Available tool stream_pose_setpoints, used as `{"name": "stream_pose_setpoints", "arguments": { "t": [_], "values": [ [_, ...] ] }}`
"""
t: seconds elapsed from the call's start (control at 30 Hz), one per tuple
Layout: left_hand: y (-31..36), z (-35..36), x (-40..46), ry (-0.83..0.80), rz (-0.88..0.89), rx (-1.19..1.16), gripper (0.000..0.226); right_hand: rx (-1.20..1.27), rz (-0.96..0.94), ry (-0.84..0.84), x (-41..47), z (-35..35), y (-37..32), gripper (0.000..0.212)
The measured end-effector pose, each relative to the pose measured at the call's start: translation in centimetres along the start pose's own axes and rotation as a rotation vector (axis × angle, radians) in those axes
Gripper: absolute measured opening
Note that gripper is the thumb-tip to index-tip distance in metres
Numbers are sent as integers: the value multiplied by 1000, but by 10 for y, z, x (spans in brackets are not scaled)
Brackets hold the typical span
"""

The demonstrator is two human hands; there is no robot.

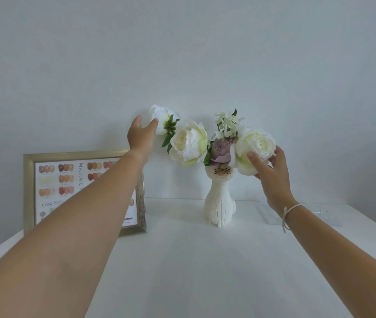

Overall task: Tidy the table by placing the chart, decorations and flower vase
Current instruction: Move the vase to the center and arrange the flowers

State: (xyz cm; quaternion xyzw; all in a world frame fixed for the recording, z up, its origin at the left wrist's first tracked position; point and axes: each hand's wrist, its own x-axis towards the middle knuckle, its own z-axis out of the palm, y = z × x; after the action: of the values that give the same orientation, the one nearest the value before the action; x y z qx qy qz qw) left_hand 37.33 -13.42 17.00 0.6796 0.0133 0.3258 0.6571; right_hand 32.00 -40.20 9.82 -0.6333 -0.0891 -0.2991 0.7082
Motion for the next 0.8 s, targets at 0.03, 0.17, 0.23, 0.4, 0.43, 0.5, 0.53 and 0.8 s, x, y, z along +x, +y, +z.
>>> {"name": "stream_pose_setpoints", "arguments": {
  "t": [0.03, 0.17, 0.23, 0.4, 0.43, 0.5, 0.53, 0.8],
  "values": [
    [1, 1, 7, -24, -4, 22, 67, 1, -7, -1, 2, -1, 1, 48],
    [3, 8, 26, -87, -17, 80, 67, 20, -20, -10, 7, -2, 4, 44],
    [0, 11, 30, -96, -5, 91, 62, 34, -24, -15, 9, -2, 6, 41],
    [-6, 15, 34, -93, 34, 81, 50, 57, -34, -32, 10, -2, 9, 36],
    [-5, 16, 35, -78, 50, 75, 47, 59, -37, -34, 10, -1, 9, 36],
    [-3, 16, 35, -51, 84, 63, 43, 55, -37, -32, 9, -1, 9, 39],
    [-2, 16, 35, -41, 102, 60, 40, 54, -37, -29, 9, 0, 8, 40],
    [17, 25, 31, -154, 273, 98, 33, 51, -40, -22, 8, 2, 4, 39]
  ]
}}
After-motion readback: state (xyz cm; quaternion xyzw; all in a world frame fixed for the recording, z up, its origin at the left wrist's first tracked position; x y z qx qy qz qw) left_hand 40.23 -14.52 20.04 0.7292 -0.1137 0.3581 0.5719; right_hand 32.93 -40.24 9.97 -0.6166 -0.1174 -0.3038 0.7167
